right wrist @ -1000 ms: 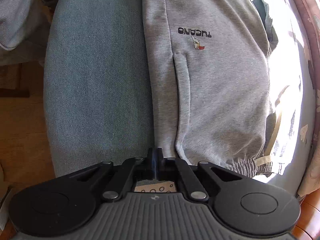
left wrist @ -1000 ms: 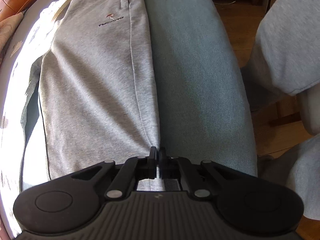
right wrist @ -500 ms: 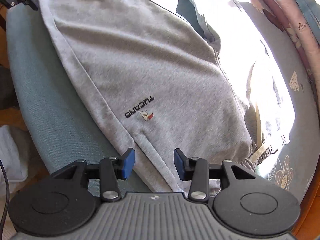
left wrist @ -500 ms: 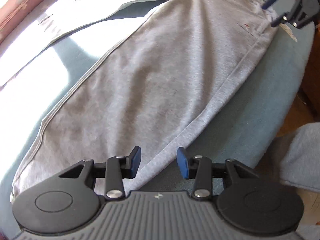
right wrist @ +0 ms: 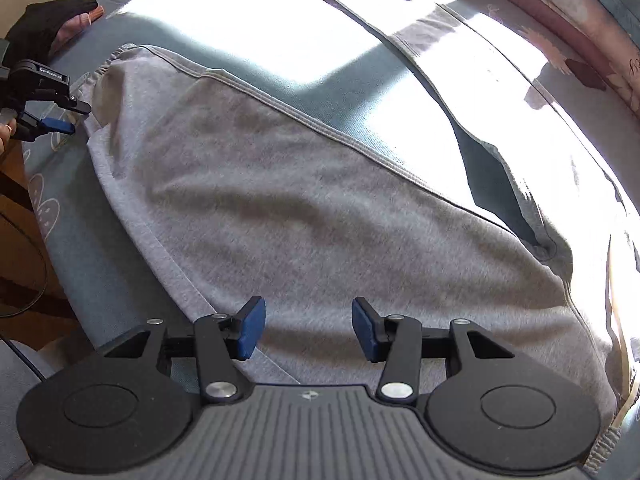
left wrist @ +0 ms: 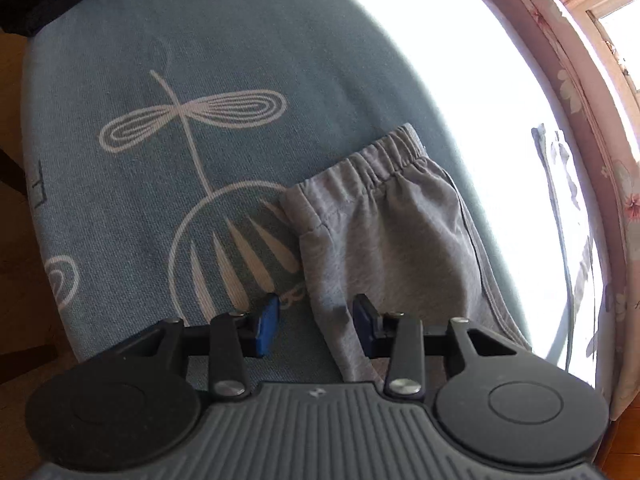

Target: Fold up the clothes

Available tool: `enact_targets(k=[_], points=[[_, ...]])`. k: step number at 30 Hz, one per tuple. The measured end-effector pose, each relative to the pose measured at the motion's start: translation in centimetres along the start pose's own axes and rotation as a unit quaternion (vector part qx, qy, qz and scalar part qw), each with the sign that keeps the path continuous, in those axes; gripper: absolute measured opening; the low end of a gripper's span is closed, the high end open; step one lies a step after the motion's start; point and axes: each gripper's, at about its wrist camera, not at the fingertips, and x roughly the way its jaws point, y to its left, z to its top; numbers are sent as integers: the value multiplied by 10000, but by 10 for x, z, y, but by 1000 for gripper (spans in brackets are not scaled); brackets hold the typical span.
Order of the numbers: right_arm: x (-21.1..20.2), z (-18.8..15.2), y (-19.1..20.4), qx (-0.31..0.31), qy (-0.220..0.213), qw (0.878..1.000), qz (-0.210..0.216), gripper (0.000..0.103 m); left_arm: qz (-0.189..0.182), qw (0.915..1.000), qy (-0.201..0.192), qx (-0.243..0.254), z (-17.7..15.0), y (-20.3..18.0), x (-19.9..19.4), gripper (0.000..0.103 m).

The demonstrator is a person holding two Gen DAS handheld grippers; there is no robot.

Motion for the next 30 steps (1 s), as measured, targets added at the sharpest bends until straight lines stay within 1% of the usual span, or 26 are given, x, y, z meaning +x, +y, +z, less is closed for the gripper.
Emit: enact_targets(k=[2, 4, 5, 6, 7, 8, 10, 11, 12, 14, 15, 16, 18, 20, 21, 22, 24, 25, 26, 27, 28, 29, 30], points=[[3, 14, 13, -63, -28, 10000, 30, 53, -196, 9997, -88, -70, 6, 3, 2, 48], [7, 24, 24, -179, -30, 9998, 19, 53, -296, 9993, -159, -152, 9, 4, 4, 46], [11, 30, 31, -228, -27, 9997, 4, 53, -232, 9995, -190, -94, 10, 2, 5, 45], [14, 35, 37, -255, -7, 9997, 25, 53, -134, 9997, -222, -15, 11, 1, 5, 31], [16, 39, 42, -278, 9, 9996, 42, 53, -63, 9997, -216, 103, 12, -2, 5, 7], [18, 42, 48, -297, 15, 9995, 43, 53, 0, 9995, -198, 233, 14, -5, 5, 3], [23, 50, 60, -380, 29, 9993, 35, 53, 138, 9986, -312, 416, 19, -8, -4, 3], [24, 53, 65, -419, 32, 9991, 36, 53, 221, 9972, -415, 583, 22, -10, -12, 3], [25, 55, 69, -456, 31, 9989, 42, 53, 271, 9962, -456, 686, 25, -11, -16, 3], [28, 58, 76, -534, 41, 9985, 107, 53, 220, 9962, -364, 758, 29, -8, -19, 3], [31, 59, 79, -564, 53, 9983, 110, 53, 276, 9958, -276, 829, 30, -7, -18, 3], [33, 60, 81, -588, 62, 9982, 104, 53, 342, 9951, -172, 913, 31, -5, -16, 6], [37, 63, 84, -586, 75, 9982, 107, 53, 433, 9946, 11, 942, 34, 0, -15, 13], [41, 67, 87, -560, 76, 9983, 116, 53, 568, 9934, 39, 998, 34, 0, -22, 28], [42, 69, 88, -537, 67, 9984, 142, 53, 629, 9927, -17, 1029, 34, -1, -26, 39], [44, 71, 89, -515, 47, 9986, 143, 53, 711, 9907, -169, 1145, 34, -4, -34, 38], [47, 74, 89, -502, 1, 9987, 115, 55, 852, 9839, -499, 1487, 34, -16, -48, 37], [49, 76, 89, -487, -32, 9988, 88, 56, 743, 9796, -582, 1773, 32, -24, -52, 38], [52, 78, 87, -436, -96, 9990, 31, 56, 587, 9743, -644, 2076, 30, -31, -56, 38], [55, 80, 86, -379, -150, 9992, -17, 58, 436, 9696, -635, 2324, 29, -40, -55, 42], [59, 83, 84, -272, -180, 9995, -42, 58, 245, 9629, -577, 2626, 27, -52, -50, 43], [66, 87, 80, -74, -217, 9997, -63, 58, -7, 9537, -482, 2969, 24, -68, -39, 43], [73, 89, 77, 127, -241, 9996, -72, 59, -241, 9464, -368, 3201, 21, -78, -29, 44]])
